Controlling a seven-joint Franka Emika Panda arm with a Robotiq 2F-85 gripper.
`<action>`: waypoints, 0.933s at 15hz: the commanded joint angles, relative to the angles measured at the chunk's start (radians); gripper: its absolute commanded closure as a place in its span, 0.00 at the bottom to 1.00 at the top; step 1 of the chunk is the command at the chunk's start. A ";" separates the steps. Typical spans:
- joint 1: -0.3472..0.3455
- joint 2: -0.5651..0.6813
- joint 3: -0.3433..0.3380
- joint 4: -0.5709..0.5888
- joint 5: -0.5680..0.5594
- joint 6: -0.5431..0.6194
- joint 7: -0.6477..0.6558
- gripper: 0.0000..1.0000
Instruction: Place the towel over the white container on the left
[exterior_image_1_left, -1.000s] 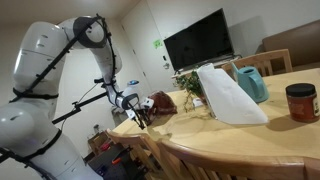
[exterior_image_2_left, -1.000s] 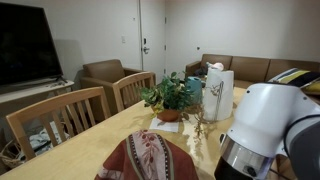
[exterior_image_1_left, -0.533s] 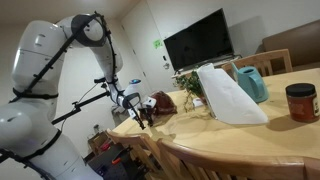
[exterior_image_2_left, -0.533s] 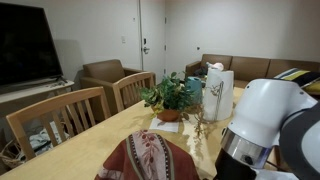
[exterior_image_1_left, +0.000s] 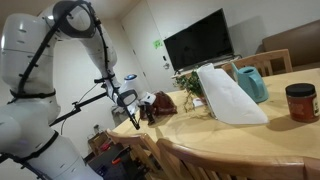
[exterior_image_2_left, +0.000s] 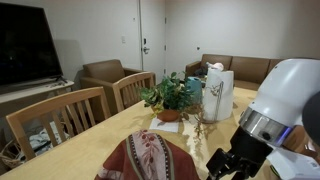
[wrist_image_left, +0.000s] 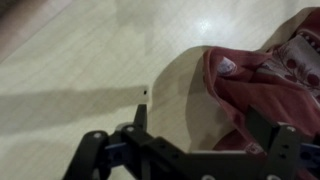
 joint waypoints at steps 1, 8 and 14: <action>-0.093 -0.071 0.073 -0.070 0.002 0.039 0.037 0.00; -0.129 -0.053 0.098 -0.029 -0.002 0.042 0.060 0.00; -0.124 -0.030 0.082 -0.021 -0.017 0.033 0.059 0.00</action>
